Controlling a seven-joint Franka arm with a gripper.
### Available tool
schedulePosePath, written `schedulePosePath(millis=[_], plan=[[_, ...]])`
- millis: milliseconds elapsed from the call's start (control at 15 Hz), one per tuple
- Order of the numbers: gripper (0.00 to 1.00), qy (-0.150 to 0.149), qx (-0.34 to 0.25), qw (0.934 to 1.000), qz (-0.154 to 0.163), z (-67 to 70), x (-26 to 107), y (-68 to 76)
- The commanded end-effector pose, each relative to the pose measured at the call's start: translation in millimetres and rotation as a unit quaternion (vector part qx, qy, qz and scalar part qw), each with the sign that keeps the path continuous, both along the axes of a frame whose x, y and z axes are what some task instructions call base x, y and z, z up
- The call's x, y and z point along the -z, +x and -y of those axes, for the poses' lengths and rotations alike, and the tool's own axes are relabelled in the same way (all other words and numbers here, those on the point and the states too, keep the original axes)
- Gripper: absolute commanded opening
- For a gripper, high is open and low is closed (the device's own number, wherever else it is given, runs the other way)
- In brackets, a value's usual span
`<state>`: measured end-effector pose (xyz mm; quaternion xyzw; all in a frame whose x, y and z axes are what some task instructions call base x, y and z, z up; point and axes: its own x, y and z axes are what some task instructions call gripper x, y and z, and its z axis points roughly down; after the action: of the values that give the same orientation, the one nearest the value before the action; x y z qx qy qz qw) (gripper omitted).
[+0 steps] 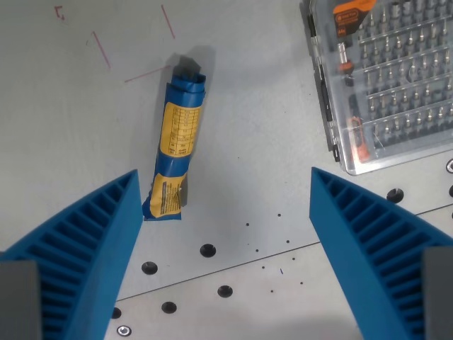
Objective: Move above the blue bag
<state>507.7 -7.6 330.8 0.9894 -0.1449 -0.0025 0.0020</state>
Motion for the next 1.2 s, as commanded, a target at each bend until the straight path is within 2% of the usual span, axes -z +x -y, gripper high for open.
schedulePosePath(millis=[67, 667, 1200], plan=[[1.00, 0.000, 0.000, 1.0000, 0.001, 0.0, -1.3, -0.1], [1.00, -0.001, 0.010, 0.9999, 0.004, -1.2, 2.3, -0.9], [1.00, -0.002, 0.040, 0.9989, 0.025, -8.9, 21.5, -4.7]])
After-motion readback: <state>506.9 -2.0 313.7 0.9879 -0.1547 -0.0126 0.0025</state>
